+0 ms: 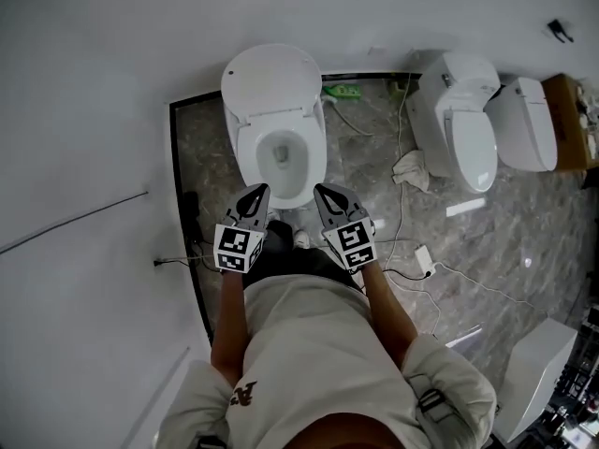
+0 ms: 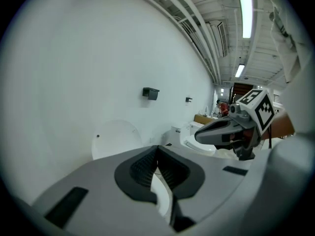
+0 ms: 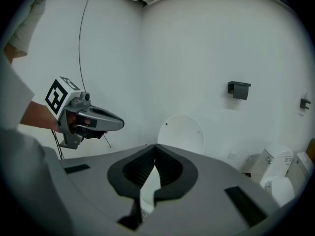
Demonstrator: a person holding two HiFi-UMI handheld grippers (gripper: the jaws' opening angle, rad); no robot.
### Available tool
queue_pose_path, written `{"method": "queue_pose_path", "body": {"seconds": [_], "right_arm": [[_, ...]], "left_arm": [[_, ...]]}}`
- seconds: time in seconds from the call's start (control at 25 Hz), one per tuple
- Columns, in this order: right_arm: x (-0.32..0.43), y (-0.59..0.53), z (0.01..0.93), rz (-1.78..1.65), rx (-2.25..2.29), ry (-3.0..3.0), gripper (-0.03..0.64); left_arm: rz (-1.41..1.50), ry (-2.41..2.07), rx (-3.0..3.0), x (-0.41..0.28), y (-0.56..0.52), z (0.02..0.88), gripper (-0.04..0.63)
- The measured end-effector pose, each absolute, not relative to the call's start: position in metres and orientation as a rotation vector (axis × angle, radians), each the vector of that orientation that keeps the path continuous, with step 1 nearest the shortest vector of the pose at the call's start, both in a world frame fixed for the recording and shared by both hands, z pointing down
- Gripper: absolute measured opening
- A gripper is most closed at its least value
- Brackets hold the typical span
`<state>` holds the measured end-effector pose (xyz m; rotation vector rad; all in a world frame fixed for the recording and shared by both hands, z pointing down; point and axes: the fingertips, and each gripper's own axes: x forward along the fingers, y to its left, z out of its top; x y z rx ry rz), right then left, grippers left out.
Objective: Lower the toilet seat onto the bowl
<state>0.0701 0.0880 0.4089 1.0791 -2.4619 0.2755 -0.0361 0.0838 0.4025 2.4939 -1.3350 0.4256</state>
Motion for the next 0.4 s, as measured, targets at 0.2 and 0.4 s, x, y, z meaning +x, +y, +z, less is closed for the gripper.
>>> {"method": "queue_pose_path", "body": {"seconds": [0.2,0.4], "right_arm": [[0.068,0.101,0.394,0.262,1.096,-2.489,0.021],[0.066,0.108,0.387,0.256,1.113,-2.497,0.021]], "left_arm": [[0.422,-1.341,2.525,-0.036,0.098,0.388,0.023],[0.414,-1.331,2.533,-0.038,0.107,0.382,0.024]]}}
